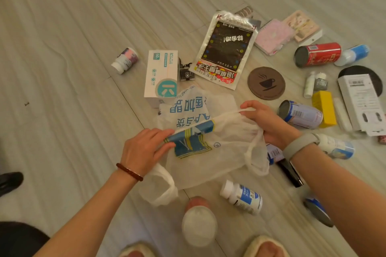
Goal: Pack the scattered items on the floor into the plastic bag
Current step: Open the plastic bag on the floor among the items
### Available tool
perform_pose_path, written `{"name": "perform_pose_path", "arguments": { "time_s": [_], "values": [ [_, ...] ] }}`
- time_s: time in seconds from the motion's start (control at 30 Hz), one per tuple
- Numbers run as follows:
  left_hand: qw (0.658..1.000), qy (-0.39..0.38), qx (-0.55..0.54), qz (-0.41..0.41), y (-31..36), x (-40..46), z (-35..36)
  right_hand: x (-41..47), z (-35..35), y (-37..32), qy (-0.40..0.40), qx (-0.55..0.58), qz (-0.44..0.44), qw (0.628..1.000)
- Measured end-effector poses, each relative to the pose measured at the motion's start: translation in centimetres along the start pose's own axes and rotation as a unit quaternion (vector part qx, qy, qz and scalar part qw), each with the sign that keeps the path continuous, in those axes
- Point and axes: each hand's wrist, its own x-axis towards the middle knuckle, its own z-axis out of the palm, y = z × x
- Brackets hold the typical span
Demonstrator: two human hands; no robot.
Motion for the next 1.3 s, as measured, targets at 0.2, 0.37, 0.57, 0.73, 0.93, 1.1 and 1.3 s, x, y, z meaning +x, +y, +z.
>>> {"name": "perform_pose_path", "arguments": {
  "time_s": [0.2, 0.37, 0.57, 0.73, 0.93, 1.1, 1.3],
  "values": [
    [0.930, 0.086, -0.201, -0.296, 1.1, 2.9, -1.3, -0.3, -0.8, 3.9, 0.022, -0.549, -0.369, 0.749],
    [0.707, 0.106, -0.491, -0.498, 1.9, 4.7, -0.9, 0.5, 0.3, 5.9, 0.061, -0.607, -0.457, 0.647],
    [0.946, -0.023, -0.219, -0.238, -0.3, 1.0, -0.5, 2.0, -1.6, 4.0, -0.014, -0.499, -0.275, 0.822],
    [0.968, -0.043, -0.041, -0.245, -1.6, 1.7, 0.2, 3.3, -0.2, 2.2, 0.019, -0.564, -0.204, 0.800],
    [0.993, 0.072, 0.073, -0.060, -0.4, 3.9, -0.2, 2.8, 2.7, 3.0, 0.203, -0.567, -0.533, 0.594],
    [0.988, -0.004, 0.122, 0.099, -0.7, 5.0, 3.0, 2.1, 3.9, 6.3, 0.028, -0.601, -0.608, 0.518],
    [0.993, 0.041, 0.080, -0.075, -1.9, 5.9, 2.5, 3.0, 0.9, 8.6, -0.129, -0.738, -0.448, 0.487]
  ]
}}
